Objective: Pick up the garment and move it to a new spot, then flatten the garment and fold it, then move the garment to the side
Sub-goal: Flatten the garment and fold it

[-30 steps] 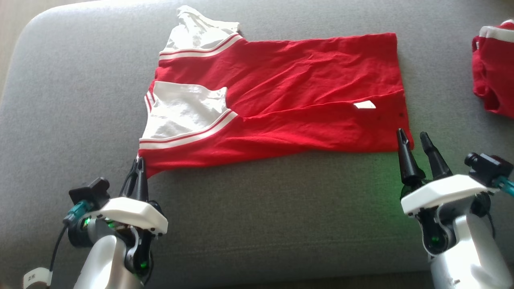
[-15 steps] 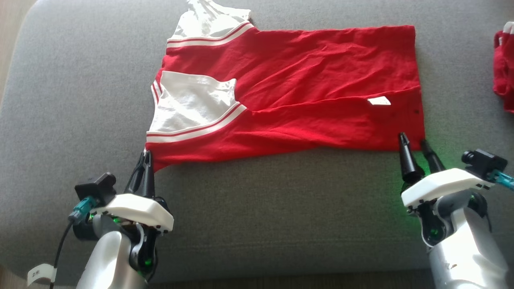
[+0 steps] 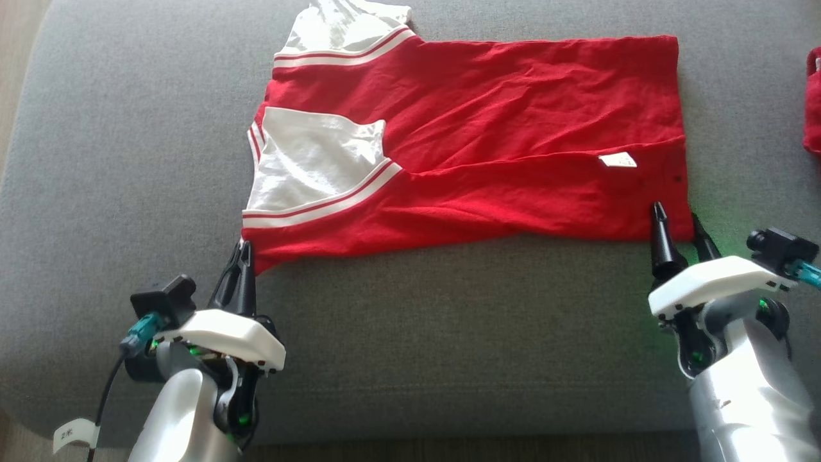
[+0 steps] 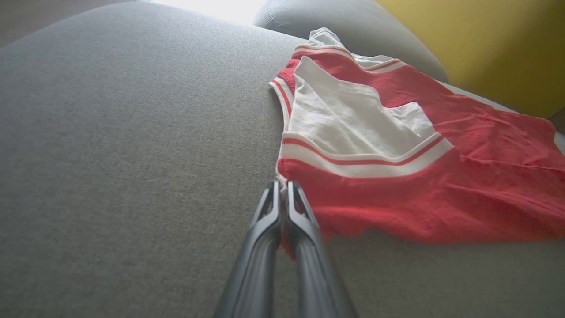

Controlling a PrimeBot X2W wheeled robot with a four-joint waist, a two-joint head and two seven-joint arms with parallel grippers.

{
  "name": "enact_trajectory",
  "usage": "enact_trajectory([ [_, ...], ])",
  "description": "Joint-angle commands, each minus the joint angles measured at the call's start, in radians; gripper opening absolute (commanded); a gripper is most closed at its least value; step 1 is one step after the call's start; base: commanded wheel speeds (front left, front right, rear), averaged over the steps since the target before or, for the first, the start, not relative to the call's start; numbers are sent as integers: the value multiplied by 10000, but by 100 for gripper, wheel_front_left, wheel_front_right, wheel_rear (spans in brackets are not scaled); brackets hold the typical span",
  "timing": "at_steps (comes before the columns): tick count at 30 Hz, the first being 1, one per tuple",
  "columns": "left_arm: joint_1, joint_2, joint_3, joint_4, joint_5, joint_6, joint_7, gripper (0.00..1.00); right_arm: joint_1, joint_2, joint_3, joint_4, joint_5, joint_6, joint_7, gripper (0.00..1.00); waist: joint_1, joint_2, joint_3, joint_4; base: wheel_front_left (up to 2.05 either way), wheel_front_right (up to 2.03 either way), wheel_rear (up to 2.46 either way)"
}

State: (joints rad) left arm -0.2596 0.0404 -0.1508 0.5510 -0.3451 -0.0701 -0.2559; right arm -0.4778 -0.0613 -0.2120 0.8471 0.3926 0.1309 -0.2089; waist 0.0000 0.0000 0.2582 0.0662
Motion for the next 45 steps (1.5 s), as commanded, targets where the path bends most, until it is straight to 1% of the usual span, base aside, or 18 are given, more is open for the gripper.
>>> enact_trajectory([
  [1,-301,113,254,-232,-69,49,-59,0,-174,110,459,-24,122,-2,41,100,0,0,-17,-4,0,0,0],
  [4,-297,111,227,-192,-93,60,-59,0,-228,110,1047,136,537,-2,202,100,0,0,-56,-21,0,0,0],
  [5,-304,110,219,-183,-101,63,-59,0,-236,110,1169,167,661,-2,218,65,0,0,-65,-28,0,0,0],
  [6,-316,110,209,-177,-108,66,-59,0,-243,110,1260,190,735,-2,215,10,0,0,-70,-32,0,0,0],
  [7,-331,109,200,-174,-116,68,-59,0,-252,110,1315,209,779,-2,204,0,0,0,-71,-33,0,0,0],
  [10,-387,108,184,-175,-145,78,-59,0,-299,110,1283,243,755,-2,123,0,0,0,-55,-28,0,0,0],
  [17,-389,129,256,-127,-175,95,-59,0,-317,110,851,201,401,-2,-13,0,0,0,-135,-50,0,0,0],
  [23,-215,282,270,37,-125,64,-59,0,34,110,661,67,-308,-2,199,0,0,0,-551,-143,0,0,0],
  [30,228,568,216,221,-139,-2,4,0,835,110,363,-331,-941,-2,990,0,0,0,-1192,-363,0,0,0],
  [35,623,737,86,93,-126,-46,283,0,1383,110,464,-711,-957,-2,1614,0,0,0,-1477,-506,0,0,0],
  [40,1401,949,-157,-261,-19,-19,728,0,2096,110,715,-1470,-832,-2,2304,0,0,0,-1728,-690,0,0,0],
  [45,2373,1074,-362,-1044,1,65,1219,0,2839,110,735,-2354,-661,-2,2916,0,0,0,-1942,-773,0,0,0],
])
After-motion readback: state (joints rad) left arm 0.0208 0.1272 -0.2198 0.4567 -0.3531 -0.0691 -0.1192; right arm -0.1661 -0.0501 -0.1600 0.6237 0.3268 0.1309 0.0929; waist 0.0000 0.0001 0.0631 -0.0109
